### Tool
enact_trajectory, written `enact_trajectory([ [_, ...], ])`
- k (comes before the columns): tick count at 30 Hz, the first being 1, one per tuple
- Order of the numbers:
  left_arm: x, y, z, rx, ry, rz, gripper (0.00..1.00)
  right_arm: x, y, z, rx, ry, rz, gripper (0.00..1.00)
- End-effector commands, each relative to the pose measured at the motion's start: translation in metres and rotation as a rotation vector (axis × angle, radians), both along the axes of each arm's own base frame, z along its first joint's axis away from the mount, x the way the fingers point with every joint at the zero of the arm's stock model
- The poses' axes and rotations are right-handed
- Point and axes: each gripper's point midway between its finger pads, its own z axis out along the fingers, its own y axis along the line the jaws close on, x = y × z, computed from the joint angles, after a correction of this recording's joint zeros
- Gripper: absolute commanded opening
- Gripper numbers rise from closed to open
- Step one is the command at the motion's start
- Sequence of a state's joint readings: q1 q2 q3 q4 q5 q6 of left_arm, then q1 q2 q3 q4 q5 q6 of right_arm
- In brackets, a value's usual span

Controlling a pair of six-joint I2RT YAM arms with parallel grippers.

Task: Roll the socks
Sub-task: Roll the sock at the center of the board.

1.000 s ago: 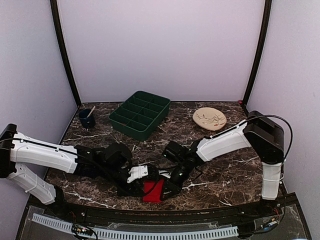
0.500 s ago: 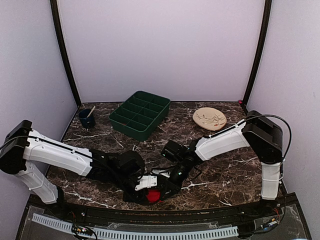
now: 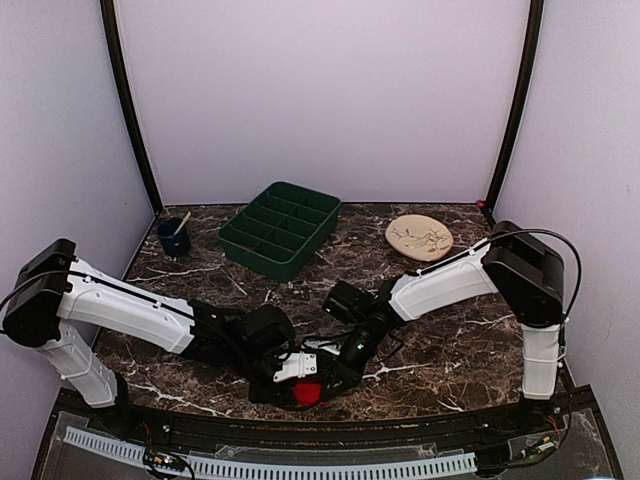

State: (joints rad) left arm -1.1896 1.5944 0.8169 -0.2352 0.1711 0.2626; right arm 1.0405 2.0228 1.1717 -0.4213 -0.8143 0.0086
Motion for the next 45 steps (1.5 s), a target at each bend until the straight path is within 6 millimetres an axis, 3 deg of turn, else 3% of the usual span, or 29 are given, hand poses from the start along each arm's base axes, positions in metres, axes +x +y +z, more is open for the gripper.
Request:
enact_trajectory([
  [1, 0.000, -0.006, 0.004, -0.006, -0.010, -0.020, 0.36, 0.001, -0.003, -0.007, -0.027, 0.009, 0.000, 0.05],
  [16, -0.007, -0.003, -0.004, 0.023, 0.034, -0.030, 0.17, 0.003, -0.002, -0.007, -0.027, 0.010, -0.003, 0.05],
  [23, -0.011, 0.001, -0.010, 0.049, 0.083, -0.015, 0.08, 0.010, -0.003, -0.005, -0.013, 0.008, -0.036, 0.20],
  [32, -0.002, 0.005, -0.007, 0.019, 0.163, 0.057, 0.04, 0.010, -0.012, -0.008, -0.005, 0.041, -0.071, 0.26],
  [45, -0.002, 0.009, -0.009, 0.029, 0.296, 0.084, 0.03, 0.034, -0.017, 0.006, 0.062, 0.041, -0.187, 0.28],
])
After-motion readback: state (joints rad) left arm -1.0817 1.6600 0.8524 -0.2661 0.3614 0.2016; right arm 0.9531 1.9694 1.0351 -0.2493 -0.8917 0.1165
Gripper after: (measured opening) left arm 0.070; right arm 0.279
